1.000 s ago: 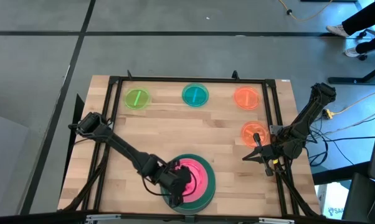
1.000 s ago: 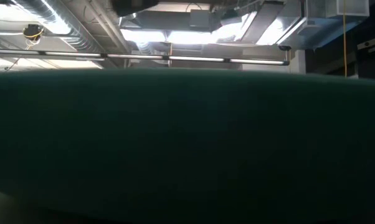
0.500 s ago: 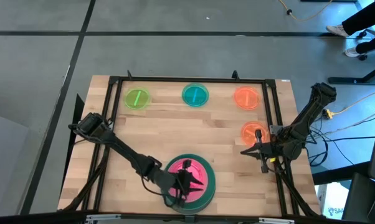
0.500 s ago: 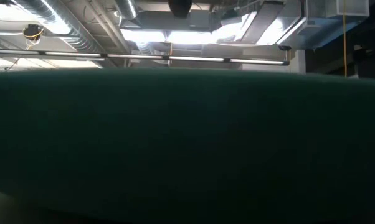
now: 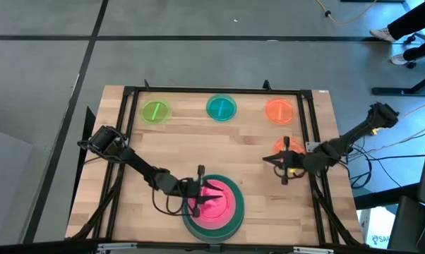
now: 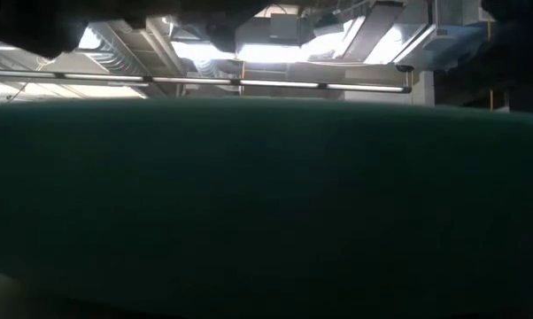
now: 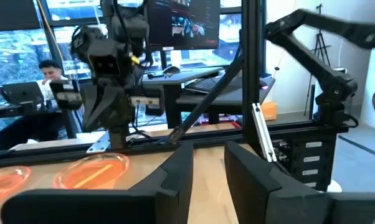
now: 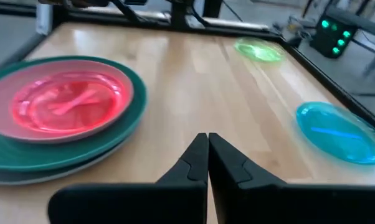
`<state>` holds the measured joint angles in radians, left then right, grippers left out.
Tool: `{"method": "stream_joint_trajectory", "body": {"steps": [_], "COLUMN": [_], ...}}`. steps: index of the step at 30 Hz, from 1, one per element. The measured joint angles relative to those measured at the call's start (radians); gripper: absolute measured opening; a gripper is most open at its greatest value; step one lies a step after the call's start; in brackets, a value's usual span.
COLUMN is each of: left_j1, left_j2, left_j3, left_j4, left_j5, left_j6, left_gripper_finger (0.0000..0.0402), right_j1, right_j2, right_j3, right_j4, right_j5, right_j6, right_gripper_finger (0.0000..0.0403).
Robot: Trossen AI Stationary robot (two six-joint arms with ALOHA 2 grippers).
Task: Stack plastic plates
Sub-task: Stack the bottom light orange plate on top of the light pink plate
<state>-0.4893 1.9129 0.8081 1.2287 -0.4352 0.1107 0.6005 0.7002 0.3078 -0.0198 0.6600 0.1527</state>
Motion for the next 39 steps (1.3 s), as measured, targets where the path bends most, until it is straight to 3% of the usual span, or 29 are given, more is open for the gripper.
{"method": "stream_joint_trajectory", "body": {"steps": [9,14,17,21,27,34,39], "left_j1": [-0.018,-0.047,-0.073,-0.12,-0.162,-0.157,-0.157], "left_j2": [-0.003,-0.003,-0.004,0.006,0.007,0.007,0.007], "left_j3": [-0.056,-0.056,-0.056,-0.056,-0.056,-0.055,-0.055], "left_j4": [0.076,0.069,0.067,0.028,0.009,0.009,-0.005], "left_j5": [-0.008,-0.024,-0.045,-0.099,-0.155,-0.16,-0.161], "left_j6": [-0.004,-0.039,-0.076,-0.109,-0.074,-0.05,-0.055], "left_gripper_finger": [0.0086,0.0086,0.0085,0.0082,0.0081,0.008,0.008], "right_j1": [-0.065,-0.064,-0.065,-0.064,-0.065,-0.086,-0.164], "right_j2": [0.268,0.447,0.523,0.58,0.605,0.605,0.605], "right_j3": [0.323,0.475,0.525,0.528,0.503,0.443,0.383], "right_j4": [-0.375,-0.675,-0.839,-0.946,-1.047,-1.051,-1.018], "right_j5": [-0.044,-0.065,-0.13,-0.246,-0.289,-0.313,-0.339], "right_j6": [0.093,0.255,0.377,0.577,0.786,0.814,0.811], "right_gripper_finger": [0.0002,0.0002,0.0002,0.0003,0.0044,0.0154,0.019]}}
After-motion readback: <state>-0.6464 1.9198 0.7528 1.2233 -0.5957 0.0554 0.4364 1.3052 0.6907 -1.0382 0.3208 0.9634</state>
